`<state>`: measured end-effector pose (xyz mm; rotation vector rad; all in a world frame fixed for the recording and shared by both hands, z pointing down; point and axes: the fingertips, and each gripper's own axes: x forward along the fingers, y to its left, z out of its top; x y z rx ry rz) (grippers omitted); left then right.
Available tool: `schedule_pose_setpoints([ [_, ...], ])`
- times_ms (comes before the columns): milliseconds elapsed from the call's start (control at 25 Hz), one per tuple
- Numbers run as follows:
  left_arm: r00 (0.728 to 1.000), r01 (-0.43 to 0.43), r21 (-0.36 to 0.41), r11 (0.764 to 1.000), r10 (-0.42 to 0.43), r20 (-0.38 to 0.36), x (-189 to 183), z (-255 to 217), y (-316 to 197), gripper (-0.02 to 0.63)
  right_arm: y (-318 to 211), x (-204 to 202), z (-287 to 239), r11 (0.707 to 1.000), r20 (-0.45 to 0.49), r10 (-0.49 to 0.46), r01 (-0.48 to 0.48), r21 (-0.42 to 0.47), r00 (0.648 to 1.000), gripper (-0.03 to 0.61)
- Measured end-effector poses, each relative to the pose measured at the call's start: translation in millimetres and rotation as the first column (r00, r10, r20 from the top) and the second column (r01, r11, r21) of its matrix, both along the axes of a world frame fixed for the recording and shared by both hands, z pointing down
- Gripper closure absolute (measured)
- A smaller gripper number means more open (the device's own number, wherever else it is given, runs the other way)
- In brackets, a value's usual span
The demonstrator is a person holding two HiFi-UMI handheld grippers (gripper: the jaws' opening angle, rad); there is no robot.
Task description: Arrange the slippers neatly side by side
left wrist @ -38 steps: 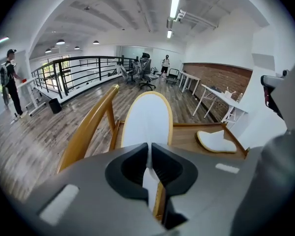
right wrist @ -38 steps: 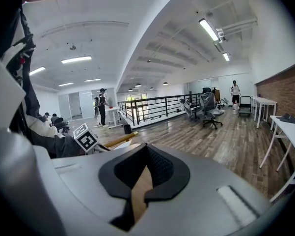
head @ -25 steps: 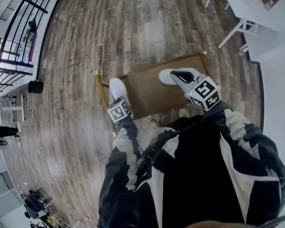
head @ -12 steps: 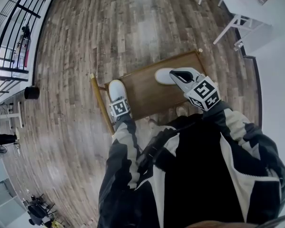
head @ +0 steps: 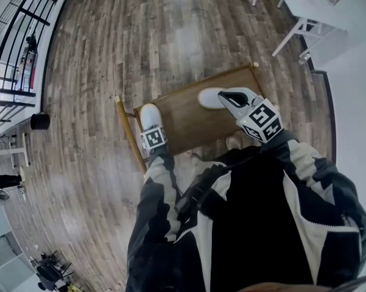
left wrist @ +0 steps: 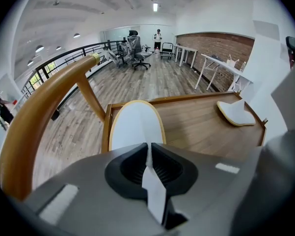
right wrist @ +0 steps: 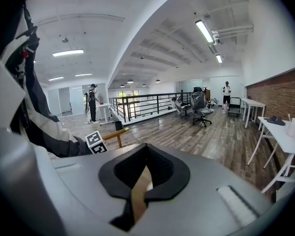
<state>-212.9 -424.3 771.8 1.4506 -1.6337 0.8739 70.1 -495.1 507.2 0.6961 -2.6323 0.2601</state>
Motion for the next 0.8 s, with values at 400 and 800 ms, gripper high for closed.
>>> schedule_pose_setpoints([
  [400,1.0,-0.009,0.026,1.0,0.009,0.004,0.5,-7.6,-7.4,0.405,-1.5,-1.2,-1.4,1.0,0.001,-0.003,0.003,0.003,1.0,0.574],
  [800,0.992,-0.029,0.386,0.922,0.073,-0.099,39.7,-130.8,-43.6,0.495,4.3,-20.0,-11.5,0.999,0.074,-0.054,0.054,-0.007,0.996,0.574],
])
